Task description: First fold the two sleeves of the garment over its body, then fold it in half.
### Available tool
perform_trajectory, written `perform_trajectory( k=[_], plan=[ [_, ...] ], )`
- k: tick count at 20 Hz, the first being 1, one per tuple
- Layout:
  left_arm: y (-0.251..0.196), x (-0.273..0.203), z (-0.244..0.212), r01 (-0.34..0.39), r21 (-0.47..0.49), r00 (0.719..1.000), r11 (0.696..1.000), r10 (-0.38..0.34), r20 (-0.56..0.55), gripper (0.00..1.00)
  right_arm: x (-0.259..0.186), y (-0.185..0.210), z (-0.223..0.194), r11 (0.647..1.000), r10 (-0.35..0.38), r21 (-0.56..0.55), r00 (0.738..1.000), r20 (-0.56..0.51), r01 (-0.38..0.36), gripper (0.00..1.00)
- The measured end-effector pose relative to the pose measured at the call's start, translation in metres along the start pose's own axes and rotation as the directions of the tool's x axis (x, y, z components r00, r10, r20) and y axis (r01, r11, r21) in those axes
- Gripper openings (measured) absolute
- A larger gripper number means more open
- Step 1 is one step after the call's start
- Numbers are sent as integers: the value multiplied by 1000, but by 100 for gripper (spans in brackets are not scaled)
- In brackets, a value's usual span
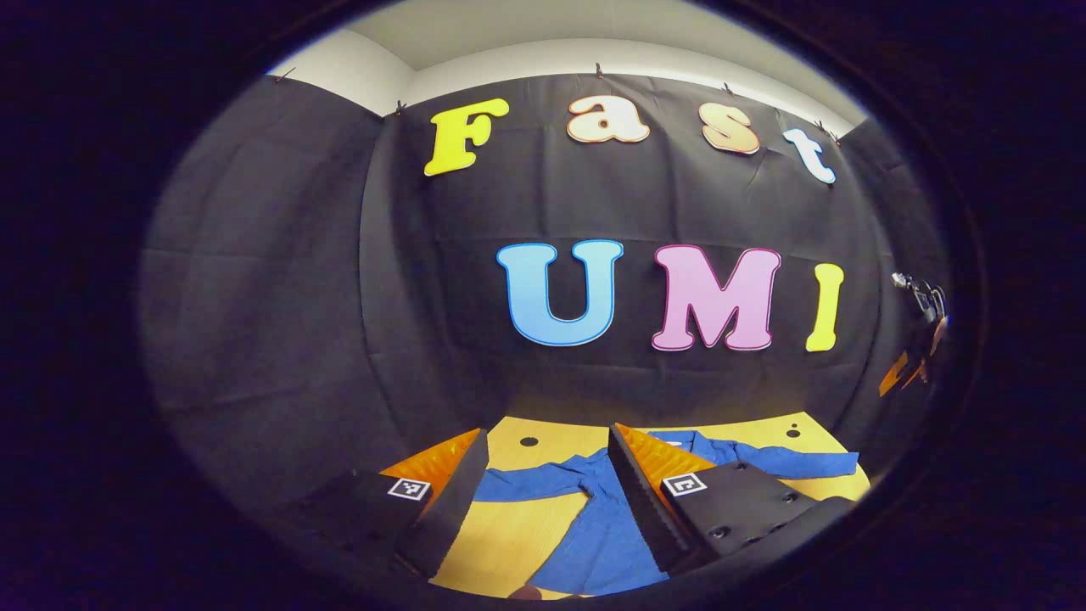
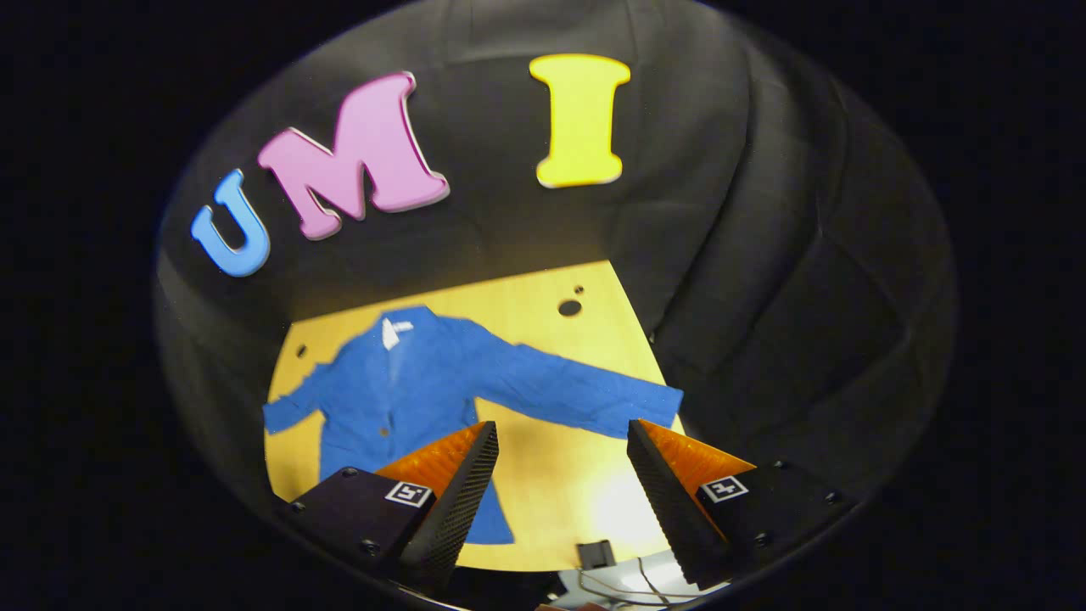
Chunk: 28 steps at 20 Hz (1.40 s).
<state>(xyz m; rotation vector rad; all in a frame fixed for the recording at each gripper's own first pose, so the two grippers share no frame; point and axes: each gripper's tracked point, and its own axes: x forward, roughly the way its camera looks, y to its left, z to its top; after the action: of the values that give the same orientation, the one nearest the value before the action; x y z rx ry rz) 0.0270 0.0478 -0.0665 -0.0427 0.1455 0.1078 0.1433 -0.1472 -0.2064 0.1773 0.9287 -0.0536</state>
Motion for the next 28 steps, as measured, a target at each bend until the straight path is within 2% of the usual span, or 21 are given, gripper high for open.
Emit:
perform_trajectory(
  k=[2, 4, 7, 10, 14, 16, 17, 18, 19, 21, 22, 23, 24, 25, 26, 27, 28],
  plan=[
    [-6, 3, 4, -18, 18, 1000, 1000, 18, 1, 82, 40, -19, -25, 1000, 1, 16, 990, -140, 2, 99],
    [-16, 10, 4, -45, 35, 999, 998, 45, -7, 82, 87, -37, -40, 995, 12, 97, 974, -227, 11, 100],
    [-42, 24, 1, -56, 64, 996, 996, 60, -63, 81, 146, -74, -58, 984, -2, 165, 930, -368, 68, 99],
    [-76, 47, 0, -38, 46, 993, 998, 43, -110, 82, 198, -104, -76, 964, 3, 237, 888, -460, 120, 99],
    [-109, 67, -23, -59, 20, 979, 998, 62, -195, 82, 232, -126, -115, 959, -5, 231, 824, -566, 165, 100],
    [-120, 71, -32, -58, 25, 972, 998, 62, -227, 82, 245, -131, -128, 953, -4, 240, 803, -596, 183, 100],
    [-123, 73, -34, -57, 33, 970, 998, 63, -236, 82, 246, -133, -133, 950, 11, 251, 781, -624, 187, 100],
    [-126, 74, -32, -53, 40, 970, 998, 61, -235, 79, 245, -137, -120, 941, 2, 276, 810, -587, 197, 99],
    [-129, 74, -27, -47, 46, 973, 998, 56, -223, 82, 247, -136, -130, 936, 10, 286, 796, -606, 206, 99],
    [-135, 77, -19, -24, 62, 980, 998, 36, -198, 82, 248, -130, -127, 939, 10, 282, 805, -594, 196, 100],
    [-136, 78, -16, -15, 76, 982, 997, 29, -189, 82, 249, -125, -124, 933, 30, 308, 813, -582, 186, 77],
    [-135, 78, -13, -5, 88, 984, 996, 21, -178, 82, 255, -117, -126, 913, 62, 365, 819, -570, 185, 55],
    [-135, 79, -11, 6, 97, 986, 995, 10, -169, 82, 258, -120, -121, 900, 46, 386, 833, -551, 205, 32],
    [-131, 80, -7, 14, 102, 987, 995, 3, -160, 82, 261, -118, -120, 902, 44, 382, 837, -545, 202, 10],
    [-126, 81, -4, 22, 103, 988, 994, -6, -152, 82, 256, -119, -117, 911, 31, 362, 843, -537, 197, 0],
    [-119, 80, -4, 28, 103, 989, 994, -13, -147, 82, 251, -119, -113, 916, 8, 348, 856, -517, 201, 6],
    [-109, 80, -4, 30, 107, 990, 994, -14, -144, 82, 249, -117, -104, 917, -15, 343, 874, -485, 205, 6]
  ],
)
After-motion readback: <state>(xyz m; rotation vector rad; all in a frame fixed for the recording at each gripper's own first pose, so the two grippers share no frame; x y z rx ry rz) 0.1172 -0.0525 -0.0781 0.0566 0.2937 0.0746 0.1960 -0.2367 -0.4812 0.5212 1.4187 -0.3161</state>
